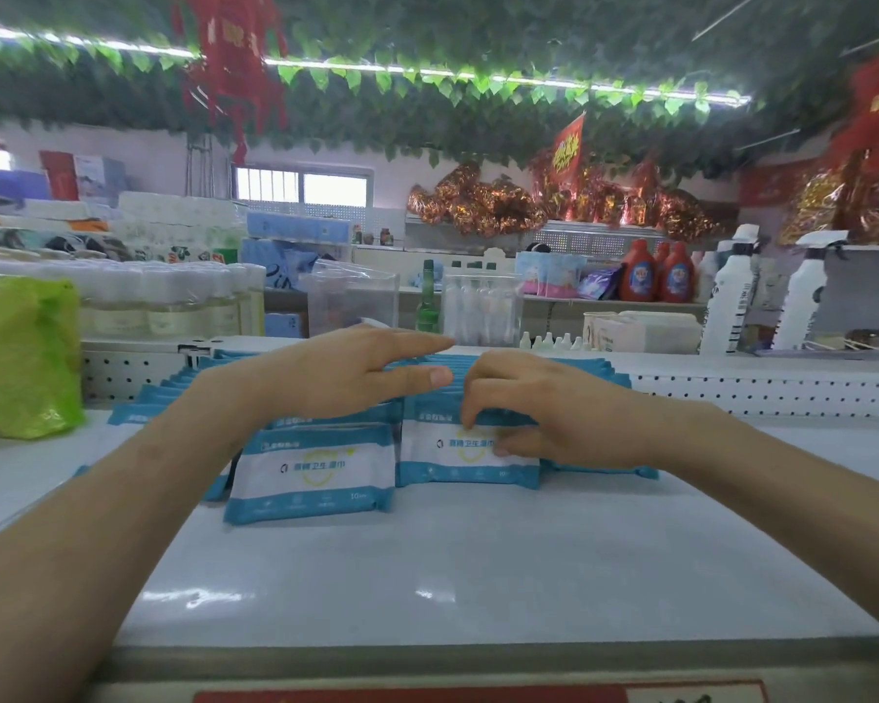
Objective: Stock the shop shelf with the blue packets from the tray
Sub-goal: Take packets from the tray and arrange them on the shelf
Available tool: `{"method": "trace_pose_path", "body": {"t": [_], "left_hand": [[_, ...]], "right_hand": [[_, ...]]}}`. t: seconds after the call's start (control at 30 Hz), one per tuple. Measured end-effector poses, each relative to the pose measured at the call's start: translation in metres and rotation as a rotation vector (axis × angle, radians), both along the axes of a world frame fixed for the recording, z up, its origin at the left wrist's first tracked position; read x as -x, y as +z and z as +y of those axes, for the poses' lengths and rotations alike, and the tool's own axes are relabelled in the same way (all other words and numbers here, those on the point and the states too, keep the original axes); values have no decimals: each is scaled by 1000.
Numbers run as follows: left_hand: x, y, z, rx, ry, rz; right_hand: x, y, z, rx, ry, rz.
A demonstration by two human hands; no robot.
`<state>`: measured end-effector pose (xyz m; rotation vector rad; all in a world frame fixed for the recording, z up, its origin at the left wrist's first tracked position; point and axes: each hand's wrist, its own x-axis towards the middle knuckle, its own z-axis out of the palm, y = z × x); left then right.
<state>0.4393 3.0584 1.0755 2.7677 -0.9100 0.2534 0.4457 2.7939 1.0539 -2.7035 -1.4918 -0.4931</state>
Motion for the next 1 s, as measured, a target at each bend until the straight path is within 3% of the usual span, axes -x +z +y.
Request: {"method": "trace_pose_path", "body": {"t": [0.17, 0.37, 0.57, 1.0], "left_hand": [[0, -4, -5, -47, -19, -5], [2, -12, -12, -149, 42, -73], [4, -22, -28, -240, 66, -119], [-1, -29, -36, -269, 88, -107]], "right_hand": [[5, 4, 4, -13, 2, 246], [8, 15, -5, -22, -45, 321], [10, 27, -72, -84, -208, 408], [-3, -9, -105, -137, -257, 139]]}}
